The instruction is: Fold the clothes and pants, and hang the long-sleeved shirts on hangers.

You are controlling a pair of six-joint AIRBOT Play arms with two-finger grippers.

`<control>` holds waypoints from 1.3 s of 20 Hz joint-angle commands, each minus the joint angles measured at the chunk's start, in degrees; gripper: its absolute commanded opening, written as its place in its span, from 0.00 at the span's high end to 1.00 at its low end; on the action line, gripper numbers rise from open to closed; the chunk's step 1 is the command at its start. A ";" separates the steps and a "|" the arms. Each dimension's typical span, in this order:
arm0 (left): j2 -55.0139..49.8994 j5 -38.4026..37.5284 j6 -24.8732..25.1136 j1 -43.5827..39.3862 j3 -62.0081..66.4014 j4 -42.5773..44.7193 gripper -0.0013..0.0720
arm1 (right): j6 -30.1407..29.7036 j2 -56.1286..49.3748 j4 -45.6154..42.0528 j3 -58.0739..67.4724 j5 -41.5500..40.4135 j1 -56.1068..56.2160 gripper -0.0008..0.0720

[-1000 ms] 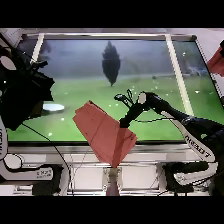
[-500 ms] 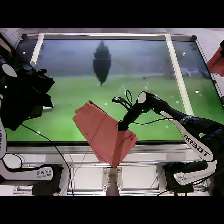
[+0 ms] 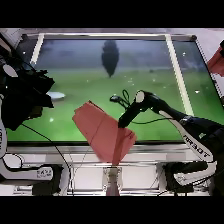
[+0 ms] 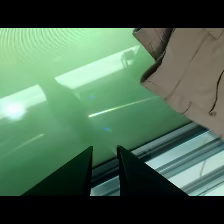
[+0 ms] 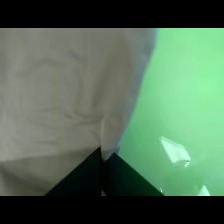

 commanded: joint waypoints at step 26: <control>-0.04 -0.02 0.02 0.02 -0.02 0.02 0.72 | 23.37 0.52 -28.57 12.35 8.28 -83.76 0.21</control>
